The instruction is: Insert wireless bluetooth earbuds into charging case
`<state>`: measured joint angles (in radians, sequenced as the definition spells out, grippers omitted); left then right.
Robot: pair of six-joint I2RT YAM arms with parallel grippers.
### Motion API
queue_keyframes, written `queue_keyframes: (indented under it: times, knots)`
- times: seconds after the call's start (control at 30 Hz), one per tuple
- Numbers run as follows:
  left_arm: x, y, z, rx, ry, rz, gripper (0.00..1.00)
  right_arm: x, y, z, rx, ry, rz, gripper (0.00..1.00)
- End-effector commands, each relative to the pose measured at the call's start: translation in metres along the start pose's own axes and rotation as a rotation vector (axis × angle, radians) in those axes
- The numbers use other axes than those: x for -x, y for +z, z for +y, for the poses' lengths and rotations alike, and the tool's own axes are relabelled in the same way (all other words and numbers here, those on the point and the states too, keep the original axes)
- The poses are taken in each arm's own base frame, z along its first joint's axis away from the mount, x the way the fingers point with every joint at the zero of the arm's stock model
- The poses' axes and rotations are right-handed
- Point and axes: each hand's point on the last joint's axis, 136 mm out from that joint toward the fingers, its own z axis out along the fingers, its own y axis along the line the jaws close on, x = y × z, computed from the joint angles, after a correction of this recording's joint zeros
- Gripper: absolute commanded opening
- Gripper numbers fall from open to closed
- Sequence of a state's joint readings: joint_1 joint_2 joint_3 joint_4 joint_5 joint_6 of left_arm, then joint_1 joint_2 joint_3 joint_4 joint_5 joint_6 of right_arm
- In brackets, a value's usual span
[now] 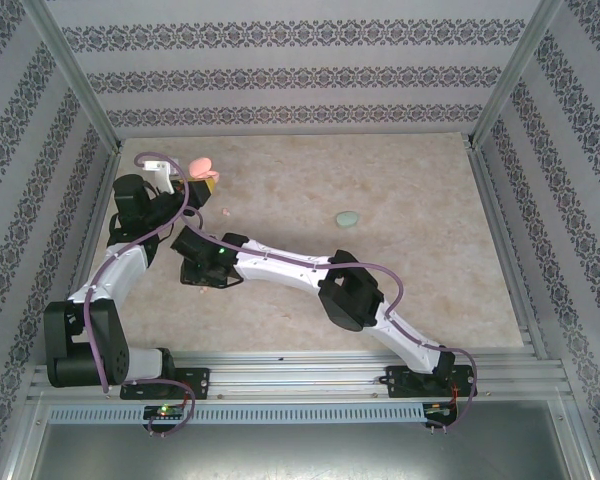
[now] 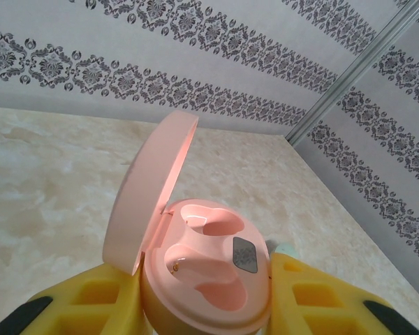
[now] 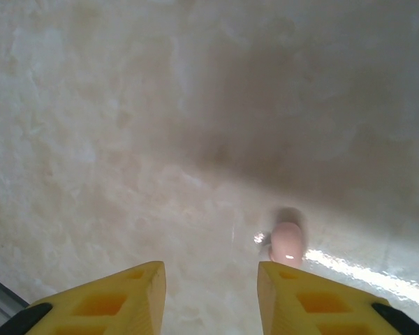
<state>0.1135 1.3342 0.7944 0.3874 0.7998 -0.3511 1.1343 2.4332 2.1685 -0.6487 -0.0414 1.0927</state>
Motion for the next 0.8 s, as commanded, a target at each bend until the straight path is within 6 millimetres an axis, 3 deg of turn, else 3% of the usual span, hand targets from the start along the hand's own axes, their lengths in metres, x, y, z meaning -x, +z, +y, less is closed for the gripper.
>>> queue_keyframes:
  times: [0.0,0.4,0.77]
  knots:
    - [0.004,-0.001,-0.003,-0.011,0.021,-0.014,0.21,-0.002,0.005,-0.016,-0.067,-0.024,0.010,0.39]
    - [0.004,0.008,0.008,-0.007,-0.006,-0.021,0.21,-0.008,0.024,-0.030,-0.087,0.045,0.062,0.39]
    - [-0.002,0.013,0.019,-0.019,-0.052,-0.030,0.21,-0.013,0.038,-0.038,-0.090,0.089,0.108,0.33]
